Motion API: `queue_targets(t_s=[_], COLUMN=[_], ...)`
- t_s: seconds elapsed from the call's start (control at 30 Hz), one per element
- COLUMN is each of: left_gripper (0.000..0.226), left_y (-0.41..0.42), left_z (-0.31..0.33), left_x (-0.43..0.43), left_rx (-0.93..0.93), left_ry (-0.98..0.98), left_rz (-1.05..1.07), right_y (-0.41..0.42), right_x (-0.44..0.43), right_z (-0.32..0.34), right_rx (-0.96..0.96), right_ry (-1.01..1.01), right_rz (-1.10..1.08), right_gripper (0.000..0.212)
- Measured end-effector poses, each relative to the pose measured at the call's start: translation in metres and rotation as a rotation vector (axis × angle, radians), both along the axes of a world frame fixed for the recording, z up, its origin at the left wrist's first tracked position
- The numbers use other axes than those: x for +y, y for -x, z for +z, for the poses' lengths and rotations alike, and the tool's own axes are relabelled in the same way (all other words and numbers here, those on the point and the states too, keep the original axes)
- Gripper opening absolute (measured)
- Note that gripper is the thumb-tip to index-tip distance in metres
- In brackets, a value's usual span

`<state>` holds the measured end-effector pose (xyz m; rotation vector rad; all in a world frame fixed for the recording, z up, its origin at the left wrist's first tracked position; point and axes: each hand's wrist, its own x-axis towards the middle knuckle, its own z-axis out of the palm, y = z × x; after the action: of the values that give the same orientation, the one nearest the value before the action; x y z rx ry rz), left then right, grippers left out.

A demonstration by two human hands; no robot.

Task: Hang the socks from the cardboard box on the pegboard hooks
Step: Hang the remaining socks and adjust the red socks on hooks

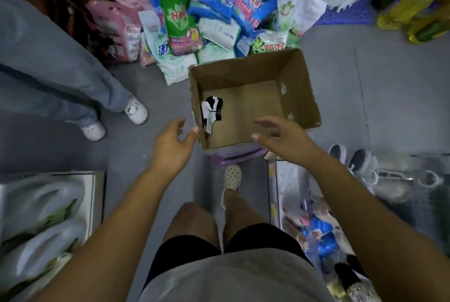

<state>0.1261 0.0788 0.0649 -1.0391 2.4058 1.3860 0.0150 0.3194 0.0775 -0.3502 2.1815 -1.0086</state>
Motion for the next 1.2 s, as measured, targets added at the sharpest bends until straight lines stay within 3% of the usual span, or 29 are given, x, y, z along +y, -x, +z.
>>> queue_targets(t_s=[0.13, 0.23, 0.33, 0.5, 0.63, 0.7, 0.83, 1.0, 1.1, 1.2], left_gripper=[0.053, 0.039, 0.022, 0.024, 0.022, 0.024, 0.024, 0.026, 0.018, 0.027], left_y=[0.054, 0.077, 0.087, 0.078, 0.078, 0.078, 0.079, 0.080, 0.081, 0.082], left_z=[-0.045, -0.076, -0.103, -0.126, -0.128, -0.127, -0.126, -0.119, -0.117, -0.113], left_x=[-0.012, -0.018, -0.019, -0.024, -0.026, -0.025, -0.024, -0.027, -0.026, -0.022], left_rx=[-0.086, -0.056, 0.015, 0.074, 0.100, 0.098, 0.079, 0.045, 0.014, -0.043], left_ry=[-0.173, -0.245, -0.203, -0.157, -0.179, -0.175, -0.191, -0.223, -0.226, -0.226], left_rz=[0.176, 0.275, 0.313, 0.254, 0.250, 0.258, 0.273, 0.283, 0.316, 0.366], right_y=[0.066, 0.102, 0.125, 0.143, 0.148, 0.145, 0.137, 0.143, 0.143, 0.134], right_x=[-0.043, -0.076, -0.101, -0.137, -0.160, -0.164, -0.153, -0.106, -0.072, -0.043], right_z=[-0.052, -0.100, -0.157, -0.238, -0.270, -0.277, -0.275, -0.228, -0.190, -0.153], right_rx=[-0.092, -0.154, -0.184, -0.132, -0.098, -0.125, -0.206, -0.264, -0.238, -0.241], right_ry=[-0.046, -0.060, -0.105, -0.129, -0.190, -0.197, -0.160, -0.108, -0.116, -0.090], right_rz=[0.115, 0.210, 0.262, 0.244, 0.301, 0.252, 0.103, 0.086, 0.093, -0.024], right_gripper=[0.042, 0.044, 0.049, 0.053, 0.072, 0.069, 0.040, 0.012, 0.022, 0.024])
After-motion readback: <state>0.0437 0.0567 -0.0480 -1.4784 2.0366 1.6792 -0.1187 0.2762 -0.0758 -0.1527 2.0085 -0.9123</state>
